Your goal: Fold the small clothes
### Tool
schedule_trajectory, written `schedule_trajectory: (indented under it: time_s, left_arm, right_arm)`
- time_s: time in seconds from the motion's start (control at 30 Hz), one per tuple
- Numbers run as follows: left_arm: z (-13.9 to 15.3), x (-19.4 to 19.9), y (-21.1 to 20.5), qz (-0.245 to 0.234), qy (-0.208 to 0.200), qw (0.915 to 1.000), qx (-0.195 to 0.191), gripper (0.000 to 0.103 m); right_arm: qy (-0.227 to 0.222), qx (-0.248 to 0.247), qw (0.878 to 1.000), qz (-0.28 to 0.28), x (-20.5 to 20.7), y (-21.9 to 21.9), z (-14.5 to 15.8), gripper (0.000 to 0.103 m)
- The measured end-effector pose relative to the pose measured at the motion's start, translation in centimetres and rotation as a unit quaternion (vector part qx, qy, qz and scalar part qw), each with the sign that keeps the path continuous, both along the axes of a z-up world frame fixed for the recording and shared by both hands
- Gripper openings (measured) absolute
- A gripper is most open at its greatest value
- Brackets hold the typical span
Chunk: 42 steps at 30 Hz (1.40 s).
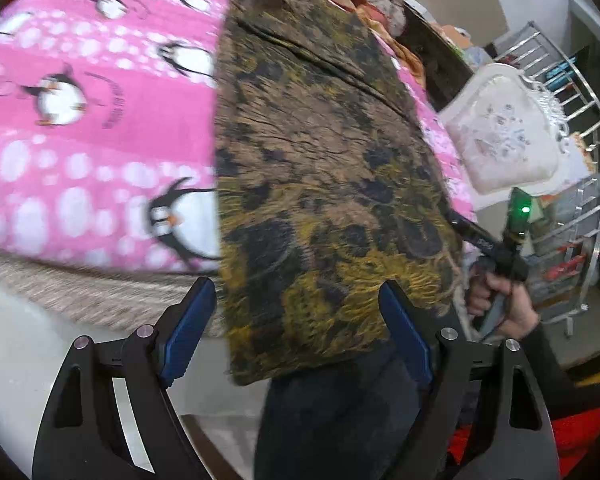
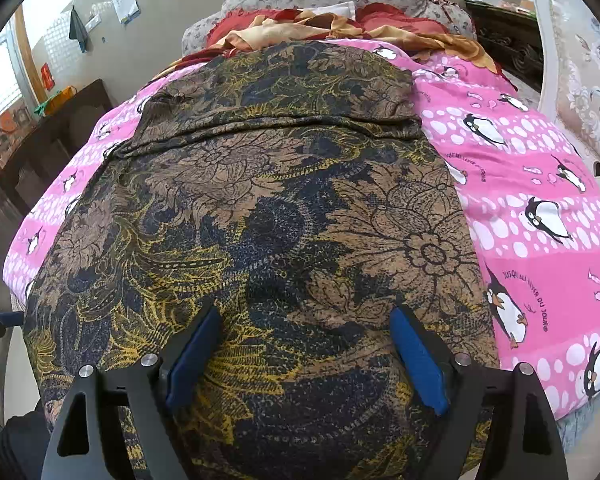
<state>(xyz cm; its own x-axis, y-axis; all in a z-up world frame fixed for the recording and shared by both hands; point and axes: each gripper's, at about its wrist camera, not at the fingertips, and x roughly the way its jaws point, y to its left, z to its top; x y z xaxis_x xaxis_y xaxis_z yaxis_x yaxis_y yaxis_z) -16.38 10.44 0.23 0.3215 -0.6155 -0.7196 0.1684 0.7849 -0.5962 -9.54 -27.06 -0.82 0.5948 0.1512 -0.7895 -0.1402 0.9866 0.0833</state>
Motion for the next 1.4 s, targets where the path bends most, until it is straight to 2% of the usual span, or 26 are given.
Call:
schedule_trajectory:
  time_s: [0.13, 0.2, 0.23, 0.3, 0.4, 0.47, 0.53, 0.6, 0.67, 0.73, 0.83, 0.87, 0.93, 1.03, 1.13, 1.23, 1.4]
  left_arm:
    - [-0.6, 1.8, 0.5, 0.005, 0.02, 0.9993, -0.03, 0.084]
    - [-0.6, 1.8, 0.6, -0.01, 0.026, 0.9987, -0.043, 0.084]
    - [-0.7, 1.7, 0.5, -0.023, 0.033, 0.9971, -0.065, 0.084]
    - [-1.4, 1.3, 0.2, -0.052, 0.059, 0.9877, -0.135, 0.084]
    - [-1.0, 1.2, -0.2, -0.059, 0.046, 0.9898, -0.121, 0.084]
    - [-0.8, 1.5, -0.2, -0.044, 0.044, 0.9922, -0.108, 0.083]
    - [-0.5, 1.8, -0.7, -0.047, 0.038, 0.9943, -0.088, 0.083]
    - [-0.2, 1.5, -1.7, -0.058, 0.023, 0.9966, -0.053, 0.082]
    - [0.2, 0.9, -3.1, -0.068, -0.01, 0.9975, 0.015, 0.068]
    - [0.4, 0.3, -4.0, -0.069, -0.038, 0.9942, 0.073, 0.057]
    - [0.0, -0.4, -4.2, -0.05, -0.067, 0.9894, 0.119, 0.035]
    - [-0.2, -0.5, -4.0, -0.036, -0.072, 0.9889, 0.125, 0.022]
    - [-0.7, -0.4, -2.9, -0.009, -0.07, 0.9905, 0.118, 0.012]
    - [-1.0, -0.7, -2.4, 0.014, -0.071, 0.9922, 0.101, 0.011]
    - [-1.0, -0.9, -2.5, 0.021, -0.073, 0.9914, 0.107, 0.011]
    - [-0.8, -0.9, -2.6, 0.027, -0.066, 0.9925, 0.1, 0.012]
    - [-0.8, -0.7, -2.6, 0.032, -0.058, 0.9939, 0.088, 0.012]
  right_arm:
    - [0.001, 0.001, 1.0, -0.001, 0.0, 0.0, 0.0, 0.085]
    - [0.0, 0.002, 1.0, 0.0, -0.1, 0.0, 0.1, 0.085]
    - [-0.001, 0.003, 1.0, 0.0, -0.1, -0.1, 0.0, 0.085]
    - [-0.002, 0.005, 1.0, 0.0, -0.2, -0.1, 0.0, 0.085]
    - [-0.002, 0.004, 1.0, 0.001, -0.2, -0.2, 0.1, 0.085]
    - [-0.005, -0.002, 1.0, 0.002, -0.5, -0.3, 0.8, 0.085]
    - [-0.026, -0.018, 0.999, -0.013, -1.3, -1.4, 2.1, 0.084]
    - [-0.049, -0.011, 0.998, -0.024, -2.4, -3.2, 3.3, 0.084]
    - [-0.069, 0.005, 0.997, -0.032, -4.2, -5.9, 4.6, 0.085]
    - [-0.083, 0.011, 0.996, -0.03, -6.1, -8.0, 5.2, 0.085]
    - [-0.071, 0.02, 0.997, -0.025, -8.3, -10.6, 4.2, 0.085]
    - [-0.063, 0.03, 0.997, -0.026, -8.9, -11.4, 3.6, 0.085]
    - [-0.066, 0.049, 0.996, -0.025, -9.9, -12.1, 2.6, 0.084]
    - [-0.066, 0.09, 0.994, -0.001, -10.4, -12.5, 1.0, 0.073]
    - [-0.063, 0.116, 0.991, 0.033, -10.6, -12.0, -0.3, 0.071]
    - [-0.042, 0.115, 0.992, 0.041, -10.4, -12.1, -2.1, 0.07]
    - [-0.02, 0.169, 0.983, 0.067, -9.3, -13.0, -4.5, 0.064]
